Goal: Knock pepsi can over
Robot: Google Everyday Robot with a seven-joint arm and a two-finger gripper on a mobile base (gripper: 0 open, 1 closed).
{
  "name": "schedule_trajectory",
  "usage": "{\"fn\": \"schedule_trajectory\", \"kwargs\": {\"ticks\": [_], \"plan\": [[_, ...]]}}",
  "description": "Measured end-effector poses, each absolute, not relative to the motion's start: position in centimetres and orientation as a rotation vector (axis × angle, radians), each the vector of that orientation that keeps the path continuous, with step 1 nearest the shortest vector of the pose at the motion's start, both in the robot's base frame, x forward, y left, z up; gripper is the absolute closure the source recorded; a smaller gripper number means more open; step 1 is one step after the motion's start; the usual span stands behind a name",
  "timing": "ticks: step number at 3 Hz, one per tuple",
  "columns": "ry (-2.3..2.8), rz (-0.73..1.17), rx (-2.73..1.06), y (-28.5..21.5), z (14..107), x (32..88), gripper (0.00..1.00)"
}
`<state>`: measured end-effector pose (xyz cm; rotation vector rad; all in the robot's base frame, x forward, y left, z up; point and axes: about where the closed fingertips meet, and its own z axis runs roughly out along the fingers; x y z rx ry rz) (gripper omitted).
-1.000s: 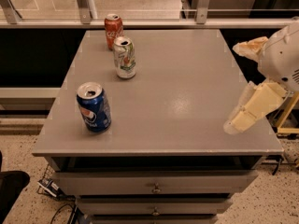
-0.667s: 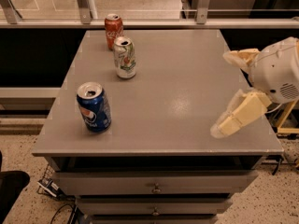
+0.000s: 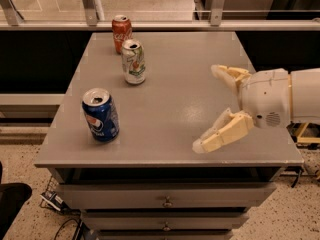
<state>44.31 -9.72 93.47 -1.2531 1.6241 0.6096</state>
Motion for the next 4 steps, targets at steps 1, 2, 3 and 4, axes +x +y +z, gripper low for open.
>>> {"fn": "schedule_trajectory", "kwargs": {"ticks": [1,2,3,4], "plan": [[1.515,0.643,-1.237,-6.4,93.9,43.8,0.0],[1.516,0.642,-1.237,-6.4,93.9,43.8,0.0],[1.51,0.691,-1.182,-5.0,93.0,44.0,0.0],[1.49,0.746,-1.109,-2.3,91.5,44.3,0.0]]}}
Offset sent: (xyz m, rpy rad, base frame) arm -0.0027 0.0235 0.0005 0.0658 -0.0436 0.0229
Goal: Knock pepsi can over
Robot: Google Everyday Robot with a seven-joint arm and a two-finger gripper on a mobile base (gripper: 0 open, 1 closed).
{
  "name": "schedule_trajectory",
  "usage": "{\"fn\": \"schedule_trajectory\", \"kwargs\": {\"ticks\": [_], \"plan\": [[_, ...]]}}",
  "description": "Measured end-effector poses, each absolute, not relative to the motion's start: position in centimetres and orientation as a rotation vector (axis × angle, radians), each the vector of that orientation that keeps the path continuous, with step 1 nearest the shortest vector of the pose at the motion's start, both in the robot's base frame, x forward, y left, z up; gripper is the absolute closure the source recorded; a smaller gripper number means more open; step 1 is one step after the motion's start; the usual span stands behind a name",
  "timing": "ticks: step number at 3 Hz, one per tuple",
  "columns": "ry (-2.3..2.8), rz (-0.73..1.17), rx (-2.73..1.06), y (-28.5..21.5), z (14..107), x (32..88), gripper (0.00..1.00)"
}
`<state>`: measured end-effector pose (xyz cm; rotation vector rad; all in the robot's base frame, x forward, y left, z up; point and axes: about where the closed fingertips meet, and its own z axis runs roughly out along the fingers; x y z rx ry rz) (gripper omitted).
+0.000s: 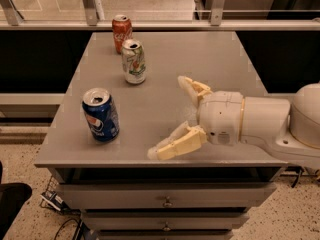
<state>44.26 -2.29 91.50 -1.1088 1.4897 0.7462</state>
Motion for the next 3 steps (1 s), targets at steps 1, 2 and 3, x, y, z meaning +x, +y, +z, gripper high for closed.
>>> {"fn": "schedule_trajectory", "kwargs": {"ticks": [1,2,3], "plan": [[1.451,0.79,-1.071,0.7,90.2,44.4,0.0],[1.426,0.814,-1.074,3.2,89.2,44.6,0.0],[1.405,0.839,-1.088,5.6,88.6,45.0,0.0]]}}
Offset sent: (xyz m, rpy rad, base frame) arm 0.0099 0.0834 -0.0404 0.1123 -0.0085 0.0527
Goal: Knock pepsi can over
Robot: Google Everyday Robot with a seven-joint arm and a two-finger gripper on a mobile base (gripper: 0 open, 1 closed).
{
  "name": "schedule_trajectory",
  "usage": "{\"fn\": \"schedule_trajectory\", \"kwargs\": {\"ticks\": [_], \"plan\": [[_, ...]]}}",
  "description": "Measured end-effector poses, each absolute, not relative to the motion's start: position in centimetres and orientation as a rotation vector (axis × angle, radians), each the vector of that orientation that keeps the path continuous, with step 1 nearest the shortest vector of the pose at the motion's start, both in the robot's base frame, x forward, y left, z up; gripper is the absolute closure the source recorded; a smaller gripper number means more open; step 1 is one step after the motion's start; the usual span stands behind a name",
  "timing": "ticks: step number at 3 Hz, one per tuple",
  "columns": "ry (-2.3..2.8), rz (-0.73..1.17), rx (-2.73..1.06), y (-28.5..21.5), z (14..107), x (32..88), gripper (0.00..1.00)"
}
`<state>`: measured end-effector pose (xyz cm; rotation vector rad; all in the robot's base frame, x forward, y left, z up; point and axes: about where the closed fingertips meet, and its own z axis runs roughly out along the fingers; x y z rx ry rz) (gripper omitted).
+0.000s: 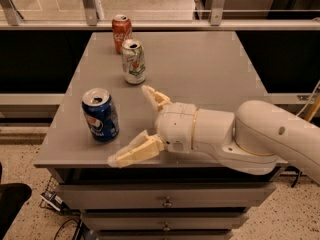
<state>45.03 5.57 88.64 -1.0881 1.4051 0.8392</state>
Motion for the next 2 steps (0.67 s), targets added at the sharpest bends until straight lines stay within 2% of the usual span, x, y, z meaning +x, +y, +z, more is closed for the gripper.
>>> {"fn": "schedule_trajectory", "kwargs": {"ticks": [2], "plan": [[1.366,0.864,-1.093,8.8,87.9,46.5,0.0]]}}
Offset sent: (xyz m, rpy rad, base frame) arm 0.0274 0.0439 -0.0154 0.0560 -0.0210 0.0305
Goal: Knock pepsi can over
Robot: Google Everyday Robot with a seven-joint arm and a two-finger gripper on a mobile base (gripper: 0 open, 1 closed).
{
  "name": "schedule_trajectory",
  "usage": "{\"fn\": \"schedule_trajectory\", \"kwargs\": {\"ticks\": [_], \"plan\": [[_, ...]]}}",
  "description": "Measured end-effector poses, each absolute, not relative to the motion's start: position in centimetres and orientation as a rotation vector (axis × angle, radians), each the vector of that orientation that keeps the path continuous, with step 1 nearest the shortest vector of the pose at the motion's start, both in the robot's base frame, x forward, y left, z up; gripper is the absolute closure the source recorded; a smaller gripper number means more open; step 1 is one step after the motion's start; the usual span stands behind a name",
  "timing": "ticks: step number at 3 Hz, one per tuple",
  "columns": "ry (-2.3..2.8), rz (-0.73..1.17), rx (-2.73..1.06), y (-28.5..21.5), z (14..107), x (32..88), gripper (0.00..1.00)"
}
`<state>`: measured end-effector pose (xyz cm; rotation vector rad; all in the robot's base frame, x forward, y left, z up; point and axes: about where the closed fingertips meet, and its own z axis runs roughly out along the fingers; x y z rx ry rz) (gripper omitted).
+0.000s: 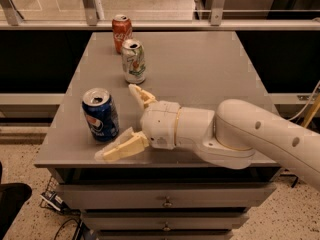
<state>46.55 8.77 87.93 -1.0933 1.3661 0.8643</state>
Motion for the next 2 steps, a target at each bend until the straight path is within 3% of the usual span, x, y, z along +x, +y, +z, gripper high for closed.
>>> {"fn": "schedule_trajectory", "kwargs": {"ticks": [1,2], "plan": [[1.339,0.896,-1.086,10.0,87.6,47.2,0.0],[1.314,0.916,-1.099,11.1,87.7,47.4,0.15]]}}
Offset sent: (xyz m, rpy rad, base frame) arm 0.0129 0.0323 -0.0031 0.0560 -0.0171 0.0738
